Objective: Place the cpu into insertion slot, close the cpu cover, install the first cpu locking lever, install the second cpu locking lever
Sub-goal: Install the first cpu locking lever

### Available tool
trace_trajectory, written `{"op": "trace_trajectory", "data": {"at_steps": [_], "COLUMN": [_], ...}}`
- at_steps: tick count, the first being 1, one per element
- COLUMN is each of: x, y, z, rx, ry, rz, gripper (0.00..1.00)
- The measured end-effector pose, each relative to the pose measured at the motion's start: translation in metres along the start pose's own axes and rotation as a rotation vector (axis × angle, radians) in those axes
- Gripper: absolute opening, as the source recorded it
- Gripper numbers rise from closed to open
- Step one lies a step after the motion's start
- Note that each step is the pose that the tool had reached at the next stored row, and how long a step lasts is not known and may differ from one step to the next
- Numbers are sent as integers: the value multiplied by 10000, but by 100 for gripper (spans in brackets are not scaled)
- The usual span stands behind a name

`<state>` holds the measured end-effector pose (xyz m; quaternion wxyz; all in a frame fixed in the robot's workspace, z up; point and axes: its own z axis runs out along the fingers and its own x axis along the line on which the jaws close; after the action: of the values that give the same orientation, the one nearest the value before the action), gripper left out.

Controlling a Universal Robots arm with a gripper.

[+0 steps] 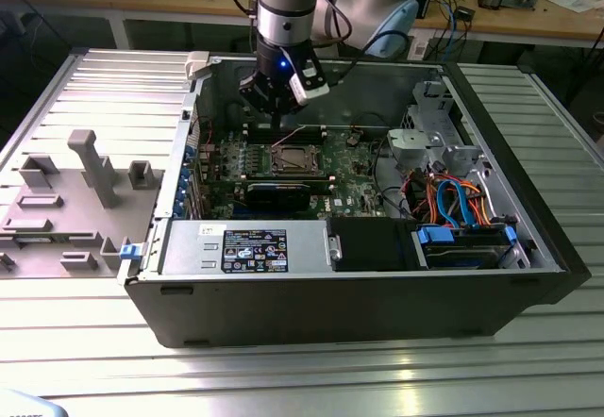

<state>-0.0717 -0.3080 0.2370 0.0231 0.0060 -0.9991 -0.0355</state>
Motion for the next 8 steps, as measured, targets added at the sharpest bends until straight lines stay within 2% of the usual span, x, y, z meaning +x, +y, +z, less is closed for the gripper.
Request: {"op": "trace_trajectory", "data": {"at_steps": [3,8], "x": [-41,-49], "y": [-4,-9], "z": [64,142], "rx": [37,46], "ry": [12,20], "rz": [-124,-225], "gripper": [11,11]}}
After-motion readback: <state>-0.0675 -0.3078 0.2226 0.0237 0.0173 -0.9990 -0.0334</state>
